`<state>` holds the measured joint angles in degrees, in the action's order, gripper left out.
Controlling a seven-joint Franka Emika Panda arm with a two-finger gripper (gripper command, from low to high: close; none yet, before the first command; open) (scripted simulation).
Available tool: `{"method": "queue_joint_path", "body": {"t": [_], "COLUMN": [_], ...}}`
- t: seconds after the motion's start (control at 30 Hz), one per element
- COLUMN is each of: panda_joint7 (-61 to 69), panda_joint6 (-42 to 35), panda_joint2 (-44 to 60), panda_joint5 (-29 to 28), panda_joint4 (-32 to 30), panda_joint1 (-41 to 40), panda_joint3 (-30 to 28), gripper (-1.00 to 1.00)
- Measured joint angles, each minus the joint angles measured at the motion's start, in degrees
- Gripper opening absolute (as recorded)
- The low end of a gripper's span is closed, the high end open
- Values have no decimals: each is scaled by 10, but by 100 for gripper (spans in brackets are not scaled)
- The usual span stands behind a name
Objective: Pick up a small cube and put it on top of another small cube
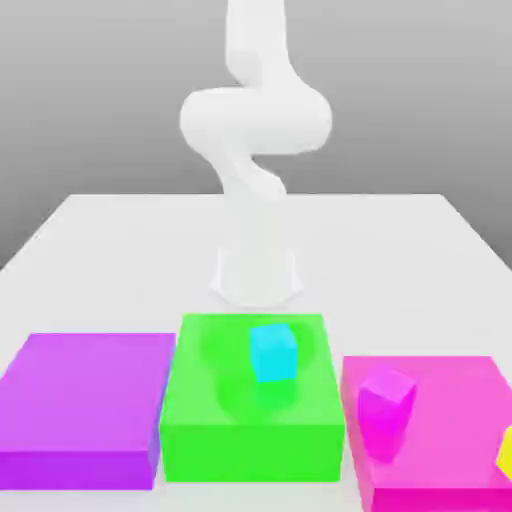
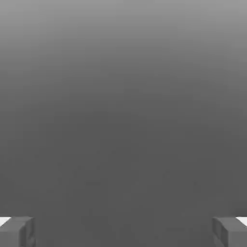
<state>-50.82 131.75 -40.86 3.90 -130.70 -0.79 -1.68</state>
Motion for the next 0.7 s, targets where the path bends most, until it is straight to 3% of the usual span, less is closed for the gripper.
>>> {"method": "queue_joint_path", "body": {"t": [0.33, 0.7], "panda_joint7": [-237, -550], "panda_joint6": [-6, 8], "panda_joint2": [220, 438], "panda_joint5": [142, 207], "panda_joint4": [49, 96], "panda_joint1": [-46, -99], "panda_joint3": [-48, -80], "gripper": [0, 0]}}
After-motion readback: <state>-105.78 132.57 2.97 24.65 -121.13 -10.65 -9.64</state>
